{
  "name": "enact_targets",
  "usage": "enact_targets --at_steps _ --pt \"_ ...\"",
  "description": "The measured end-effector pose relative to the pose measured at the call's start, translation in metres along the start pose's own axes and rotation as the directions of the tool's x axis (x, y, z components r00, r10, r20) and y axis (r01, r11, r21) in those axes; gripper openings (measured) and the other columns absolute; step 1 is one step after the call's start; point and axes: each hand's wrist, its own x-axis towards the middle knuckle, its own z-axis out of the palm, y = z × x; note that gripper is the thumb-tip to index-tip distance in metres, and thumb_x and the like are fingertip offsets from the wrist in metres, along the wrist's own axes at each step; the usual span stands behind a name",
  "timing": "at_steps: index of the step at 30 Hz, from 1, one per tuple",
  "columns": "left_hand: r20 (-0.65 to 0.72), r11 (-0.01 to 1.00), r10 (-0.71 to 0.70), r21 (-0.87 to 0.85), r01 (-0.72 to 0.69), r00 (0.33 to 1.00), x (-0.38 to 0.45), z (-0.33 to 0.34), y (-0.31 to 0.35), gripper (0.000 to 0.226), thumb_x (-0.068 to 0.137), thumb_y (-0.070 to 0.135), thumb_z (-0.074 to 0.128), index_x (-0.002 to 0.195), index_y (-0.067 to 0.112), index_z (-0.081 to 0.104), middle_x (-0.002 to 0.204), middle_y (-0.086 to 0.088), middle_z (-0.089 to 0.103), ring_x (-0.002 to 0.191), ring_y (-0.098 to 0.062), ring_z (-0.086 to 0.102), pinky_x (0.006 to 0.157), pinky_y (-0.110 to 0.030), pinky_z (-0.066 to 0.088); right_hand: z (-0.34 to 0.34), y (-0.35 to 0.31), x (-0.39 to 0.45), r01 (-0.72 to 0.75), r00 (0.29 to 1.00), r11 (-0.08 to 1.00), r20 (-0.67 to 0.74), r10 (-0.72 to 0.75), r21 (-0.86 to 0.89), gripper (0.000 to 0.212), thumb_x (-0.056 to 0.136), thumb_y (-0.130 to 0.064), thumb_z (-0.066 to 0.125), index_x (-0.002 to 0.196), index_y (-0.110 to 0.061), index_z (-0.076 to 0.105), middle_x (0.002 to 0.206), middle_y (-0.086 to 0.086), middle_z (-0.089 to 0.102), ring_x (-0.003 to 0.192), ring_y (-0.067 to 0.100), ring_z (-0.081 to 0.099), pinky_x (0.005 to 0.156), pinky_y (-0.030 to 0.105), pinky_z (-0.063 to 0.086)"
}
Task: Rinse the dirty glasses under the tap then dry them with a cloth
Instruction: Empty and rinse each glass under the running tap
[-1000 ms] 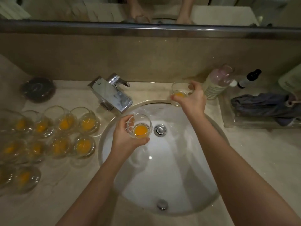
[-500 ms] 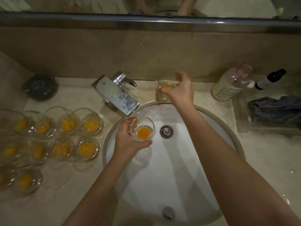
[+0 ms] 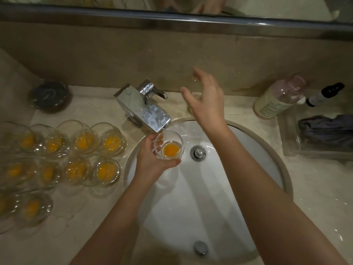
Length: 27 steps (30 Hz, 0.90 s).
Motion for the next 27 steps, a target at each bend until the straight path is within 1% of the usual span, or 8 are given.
enact_targets --at_steps 1,4,7,10,14,17,21,27 --pt "-0.002 1.0 -0.005 -0.002 0.005 1.0 0.0 0.0 0.0 0.09 0.044 0.009 0.095 0.122 0.022 0.052 0.114 0.003 0.063 0.092 0.005 0.06 0.072 -0.007 0.048 0.005 -0.007 0.0 0.01 0.998 0.997 0.055 -0.014 0.071 0.054 0.091 -0.026 0.066 0.139 -0.008 0.049 0.135 0.009 0.056 0.124 0.022 0.052 0.104 0.032 0.039" --pt "-0.011 1.0 -0.017 0.003 0.017 1.0 0.001 -0.002 0.002 0.084 0.051 0.0 0.094 0.122 0.018 0.051 0.113 0.002 0.062 0.091 0.002 0.059 0.068 -0.004 0.047 0.021 -0.018 0.003 -0.152 0.964 0.953 0.254 0.083 0.264 0.05 0.094 -0.024 0.064 0.139 -0.009 0.05 0.137 0.007 0.058 0.121 0.018 0.056 0.105 0.035 0.044" --pt "-0.021 1.0 -0.01 0.007 0.01 1.0 0.003 -0.005 0.004 0.081 0.054 -0.002 0.092 0.123 0.015 0.052 0.111 0.003 0.063 0.092 0.001 0.06 0.068 -0.005 0.048 0.034 -0.015 0.007 -0.218 0.935 0.912 0.341 0.094 0.348 0.047 0.095 -0.018 0.062 0.139 -0.006 0.05 0.136 0.009 0.058 0.121 0.016 0.055 0.107 0.032 0.043" --pt "-0.03 1.0 -0.009 0.002 0.009 1.0 0.006 -0.007 0.005 0.08 0.054 -0.001 0.092 0.122 0.015 0.053 0.109 0.006 0.063 0.096 -0.005 0.062 0.071 -0.009 0.05 0.043 -0.011 0.011 -0.188 0.942 0.92 0.33 0.069 0.345 0.039 0.095 -0.015 0.062 0.133 -0.007 0.058 0.129 0.008 0.063 0.119 0.016 0.058 0.108 0.036 0.043" --pt "-0.029 1.0 -0.018 -0.007 0.018 0.999 0.008 -0.008 0.005 0.081 0.053 0.002 0.093 0.123 0.015 0.053 0.114 0.002 0.064 0.107 -0.013 0.061 0.08 -0.02 0.051 0.051 -0.008 0.011 -0.152 0.961 0.918 0.273 0.05 0.366 0.027 0.098 -0.011 0.055 0.122 -0.008 0.066 0.112 -0.001 0.07 0.106 0.01 0.062 0.102 0.033 0.048" --pt "-0.018 1.0 -0.028 0.001 0.028 0.999 0.009 -0.008 0.006 0.085 0.052 0.004 0.094 0.125 0.018 0.053 0.113 0.005 0.063 0.106 -0.011 0.061 0.078 -0.019 0.051 0.056 -0.008 0.012 -0.169 0.966 0.898 0.249 0.07 0.406 0.025 0.099 -0.008 0.05 0.116 -0.007 0.07 0.099 -0.006 0.068 0.096 0.005 0.063 0.1 0.033 0.05" --pt "-0.008 0.999 -0.049 -0.015 0.049 0.999 0.01 -0.008 0.006 0.087 0.054 0.004 0.093 0.129 0.02 0.052 0.116 0.004 0.063 0.107 -0.012 0.062 0.082 -0.023 0.052 0.059 -0.007 0.016 -0.194 0.965 0.878 0.248 0.089 0.438 0.024 0.1 -0.006 0.049 0.112 -0.003 0.07 0.096 -0.003 0.068 0.091 0.006 0.063 0.098 0.033 0.051" --pt "0.002 0.996 -0.043 -0.078 0.043 0.999 0.01 -0.009 0.012 0.082 0.055 0.002 0.092 0.124 0.023 0.054 0.112 0.006 0.064 0.102 -0.008 0.062 0.077 -0.017 0.051 0.061 -0.004 0.02 -0.208 0.961 0.878 0.259 0.101 0.431 0.024 0.1 -0.008 0.05 0.113 -0.004 0.07 0.096 -0.004 0.067 0.095 0.009 0.063 0.1 0.038 0.05"
